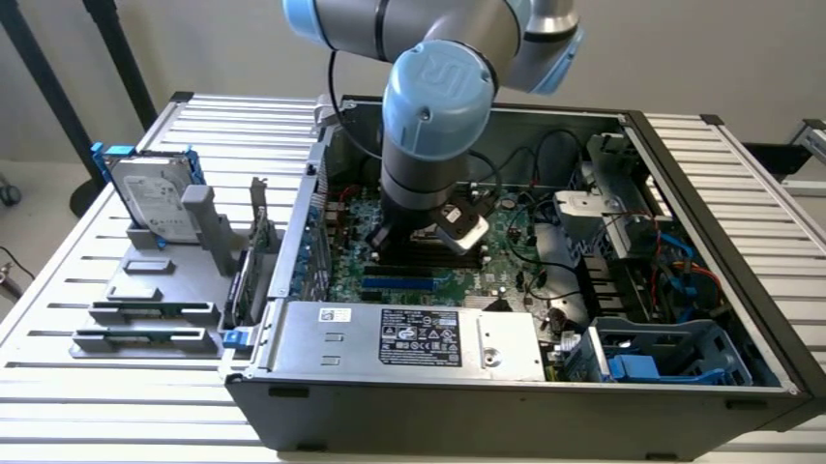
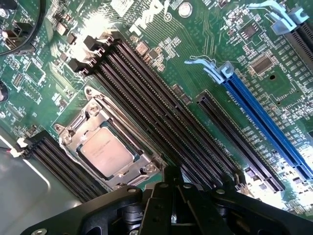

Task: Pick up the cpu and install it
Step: 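Install the first cpu locking lever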

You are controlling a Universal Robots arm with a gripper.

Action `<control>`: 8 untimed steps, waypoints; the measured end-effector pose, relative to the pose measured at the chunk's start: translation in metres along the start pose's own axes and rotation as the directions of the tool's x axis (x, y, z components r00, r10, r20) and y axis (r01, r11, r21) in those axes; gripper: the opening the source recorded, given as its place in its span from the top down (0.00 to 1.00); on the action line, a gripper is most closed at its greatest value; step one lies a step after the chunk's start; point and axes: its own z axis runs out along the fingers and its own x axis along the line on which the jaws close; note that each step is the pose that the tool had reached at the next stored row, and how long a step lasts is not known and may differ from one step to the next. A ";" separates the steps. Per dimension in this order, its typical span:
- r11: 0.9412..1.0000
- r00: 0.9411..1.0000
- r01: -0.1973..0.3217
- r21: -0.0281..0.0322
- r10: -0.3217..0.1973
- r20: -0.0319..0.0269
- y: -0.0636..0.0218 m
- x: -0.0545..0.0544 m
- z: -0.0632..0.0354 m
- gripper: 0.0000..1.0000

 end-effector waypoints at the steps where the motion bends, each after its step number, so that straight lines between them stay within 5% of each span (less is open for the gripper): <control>1: 1.000 1.000 0.000 0.001 0.000 0.000 -0.0008 0.001 -0.0021 0.89; 8: 1.000 1.000 0.008 0.004 -0.008 0.004 -0.0102 0.010 -0.0138 0.89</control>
